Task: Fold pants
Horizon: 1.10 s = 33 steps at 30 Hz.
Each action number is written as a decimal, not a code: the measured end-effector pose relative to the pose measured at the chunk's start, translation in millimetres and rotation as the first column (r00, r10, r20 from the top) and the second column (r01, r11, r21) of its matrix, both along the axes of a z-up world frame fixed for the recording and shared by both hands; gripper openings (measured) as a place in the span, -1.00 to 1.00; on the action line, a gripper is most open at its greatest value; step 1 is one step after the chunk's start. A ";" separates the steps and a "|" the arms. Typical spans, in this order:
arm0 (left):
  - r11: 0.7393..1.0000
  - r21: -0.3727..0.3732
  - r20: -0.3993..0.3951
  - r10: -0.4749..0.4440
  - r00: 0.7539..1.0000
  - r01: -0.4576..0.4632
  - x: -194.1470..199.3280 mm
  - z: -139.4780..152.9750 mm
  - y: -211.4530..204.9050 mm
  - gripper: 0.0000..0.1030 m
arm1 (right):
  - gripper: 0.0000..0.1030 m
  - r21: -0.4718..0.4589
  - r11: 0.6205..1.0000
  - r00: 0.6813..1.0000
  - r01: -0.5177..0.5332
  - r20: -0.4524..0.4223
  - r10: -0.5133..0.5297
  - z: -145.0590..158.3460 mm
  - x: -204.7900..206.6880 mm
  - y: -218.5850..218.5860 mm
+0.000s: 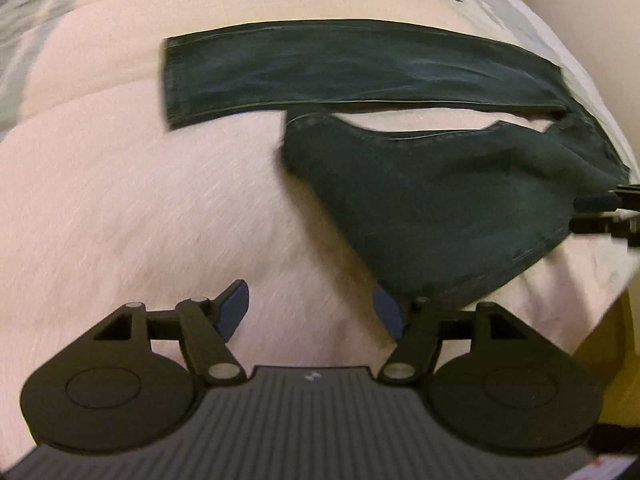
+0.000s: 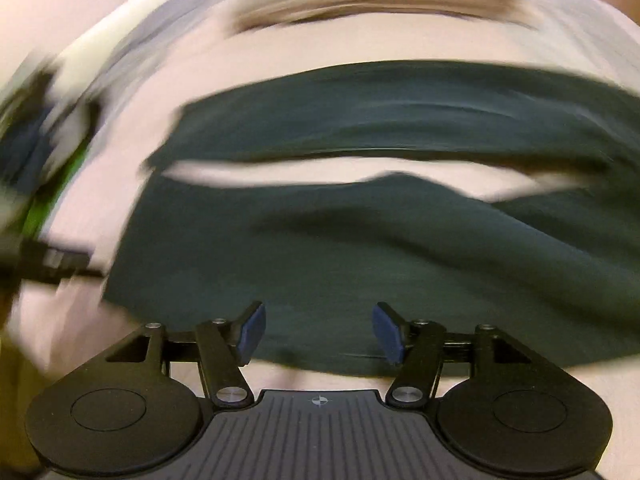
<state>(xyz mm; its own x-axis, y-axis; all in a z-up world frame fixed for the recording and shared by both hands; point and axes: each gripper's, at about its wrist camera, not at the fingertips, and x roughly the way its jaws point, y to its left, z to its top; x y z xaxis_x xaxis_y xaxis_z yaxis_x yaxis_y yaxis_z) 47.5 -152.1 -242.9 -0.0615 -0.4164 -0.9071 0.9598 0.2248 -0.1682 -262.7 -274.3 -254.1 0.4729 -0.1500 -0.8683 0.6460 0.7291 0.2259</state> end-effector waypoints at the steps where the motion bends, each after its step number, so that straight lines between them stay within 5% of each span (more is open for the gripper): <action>1: 1.000 -0.001 0.006 0.021 1.000 -0.021 -1.3 -0.8 7.9 0.25 | 0.13 -0.034 0.994 0.994 -0.105 -0.015 0.105 -3.5 15.0 12.2; 3: 0.997 -0.008 0.031 0.074 0.997 -0.074 -6.2 1.1 25.7 0.29 | 0.14 -0.091 0.949 0.953 -0.303 -0.040 0.300 -11.4 41.0 35.8; 7: 0.989 -0.028 0.060 0.145 0.988 -0.143 -7.6 4.7 52.6 0.38 | 0.14 -0.217 0.771 0.800 -0.599 -0.124 0.586 -35.9 84.0 86.5; 10: 0.989 -0.047 0.069 0.140 0.988 -0.137 -5.0 7.9 65.7 0.44 | 0.14 -0.302 0.595 0.663 -0.745 -0.234 0.711 -56.0 101.9 117.2; 12: 0.992 -0.064 0.092 0.111 0.990 -0.105 -7.7 6.5 73.5 0.49 | 0.13 -0.366 0.505 0.612 -0.782 -0.296 0.733 -66.0 109.7 128.0; 13: 0.993 -0.075 0.101 0.097 0.990 -0.089 -9.9 5.3 77.3 0.53 | 0.12 -0.381 0.492 0.610 -0.783 -0.312 0.729 -67.8 114.8 129.7; 15: 0.994 -0.102 0.117 0.056 0.992 -0.044 -15.2 1.0 84.3 0.55 | -0.44 -0.384 0.543 0.654 -0.747 -0.278 0.704 -61.5 120.7 120.6; 18: 0.990 -0.138 0.134 -0.009 0.991 0.027 -27.3 -3.8 83.6 0.55 | -0.95 -0.339 0.710 0.784 -0.617 -0.186 0.592 -35.9 124.6 89.2; 21: 0.980 -0.177 0.159 -0.067 0.985 0.095 -48.3 -4.8 74.8 0.56 | -1.00 -0.252 0.865 0.899 -0.434 -0.060 0.434 -8.6 121.1 48.4; 23: 0.971 -0.208 0.168 -0.084 0.982 0.119 -63.2 -5.9 63.7 0.56 | -1.00 -0.202 0.916 0.936 -0.346 -0.009 0.352 4.0 116.9 25.0; 26: 0.959 -0.250 0.206 -0.078 0.975 0.130 -84.3 -10.4 40.5 0.56 | -1.00 -0.143 0.952 0.961 -0.269 0.028 0.276 14.9 114.1 -8.7; 33: 0.947 -0.281 0.267 -0.075 0.961 0.152 -124.7 -15.8 -14.3 0.56 | -1.00 -0.052 0.945 0.944 -0.324 0.047 0.326 19.4 125.6 -36.4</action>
